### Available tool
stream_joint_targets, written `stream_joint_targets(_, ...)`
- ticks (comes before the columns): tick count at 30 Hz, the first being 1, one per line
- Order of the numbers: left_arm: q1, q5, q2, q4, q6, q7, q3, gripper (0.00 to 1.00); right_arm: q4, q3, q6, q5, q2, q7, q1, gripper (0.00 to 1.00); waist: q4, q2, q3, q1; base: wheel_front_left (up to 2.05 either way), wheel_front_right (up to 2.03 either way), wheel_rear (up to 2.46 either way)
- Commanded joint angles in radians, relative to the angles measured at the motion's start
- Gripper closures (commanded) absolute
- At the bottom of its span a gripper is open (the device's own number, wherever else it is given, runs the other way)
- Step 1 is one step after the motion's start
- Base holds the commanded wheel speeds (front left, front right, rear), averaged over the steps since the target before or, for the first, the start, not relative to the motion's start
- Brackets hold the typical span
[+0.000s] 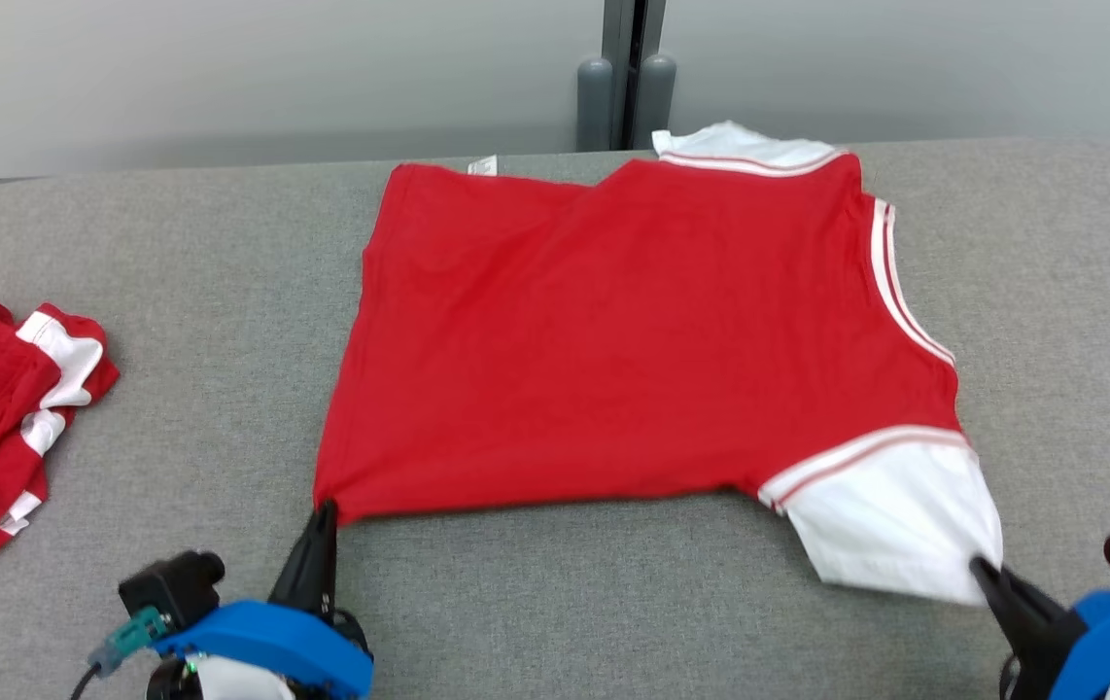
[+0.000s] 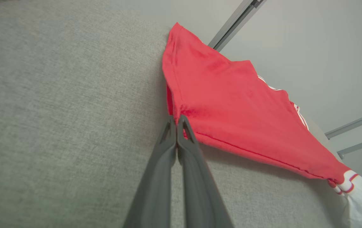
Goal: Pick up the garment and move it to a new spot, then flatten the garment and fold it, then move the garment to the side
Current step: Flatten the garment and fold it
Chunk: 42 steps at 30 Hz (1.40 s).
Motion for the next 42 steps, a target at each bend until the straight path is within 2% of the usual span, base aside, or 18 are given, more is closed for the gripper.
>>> stream_joint_targets(1, 0.031, 0.002, 0.012, -0.023, 0.018, 0.01, -0.006, 1.0, -0.031, -0.011, 0.0, -0.007, 0.0, 0.042, 0.045, 1.0, -0.003, 0.0003, -0.006, 0.0001, 0.0, 0.0, 0.0)
stream_joint_targets(9, 0.157, -0.008, 0.052, -0.105, 0.115, 0.071, -0.016, 1.0, -0.087, -0.013, 0.0, 0.009, 0.0, 0.16, 0.126, 1.0, -0.009, 0.0003, -0.021, 0.0001, 0.0, 0.0, 0.0)
stream_joint_targets(10, 0.185, 0.003, 0.062, -0.124, 0.147, 0.091, -0.027, 1.0, -0.086, -0.011, 0.0, 0.007, 0.0, 0.17, 0.135, 1.0, -0.007, 0.0003, -0.021, 0.0001, 0.0, 0.0, 0.0)
stream_joint_targets(14, 0.238, 0.003, 0.069, -0.169, 0.208, 0.125, -0.041, 1.0, -0.08, -0.016, 0.0, 0.0, 0.0, 0.19, 0.154, 1.0, 0.003, 0.0003, -0.02, 0.0001, 0.0, 0.0, 0.0)
stream_joint_targets(19, 0.284, -0.006, 0.091, -0.23, 0.243, 0.179, -0.059, 1.0, -0.096, -0.034, 0.0, 0.015, 0.0, 0.237, 0.189, 1.0, 0.017, 0.0003, -0.025, 0.0001, 0.0, 0.0, 0.0)
stream_joint_targets(24, 0.283, 0.022, 0.152, -0.297, 0.276, 0.198, -0.044, 1.0, -0.147, -0.039, 0.0, 0.014, 0.0, 0.297, 0.219, 1.0, 0.019, 0.0003, -0.027, 0.0001, 0.0, 0.0, 0.0)
stream_joint_targets(30, 0.259, 0.0, 0.157, -0.358, 0.254, 0.191, -0.02, 1.0, -0.189, 0.023, 0.0, 0.052, 0.0, 0.344, 0.207, 1.0, 0.014, 0.0003, -0.03, 0.0001, 0.0, 0.0, 0.0)
stream_joint_targets(32, 0.244, -0.023, 0.144, -0.385, 0.231, 0.186, -0.009, 1.0, -0.215, 0.048, 0.0, 0.058, 0.0, 0.327, 0.169, 1.0, 0.009, 0.0003, -0.032, 0.0001, 0.0, 0.0, 0.0)
stream_joint_targets(36, 0.224, -0.046, 0.128, -0.403, 0.219, 0.179, 0.007, 1.0, -0.219, 0.057, 0.0, 0.051, 0.0, 0.284, 0.109, 1.0, 0.002, 0.0003, -0.028, 0.0001, 0.0, 0.0, 0.0)
stream_joint_targets(42, 0.149, -0.077, 0.115, -0.394, 0.203, 0.208, 0.025, 1.0, -0.142, 0.067, 0.0, 0.012, 0.0, 0.185, -0.074, 1.0, -0.004, 0.0003, -0.006, 0.0001, 0.0, 0.0, 0.0)
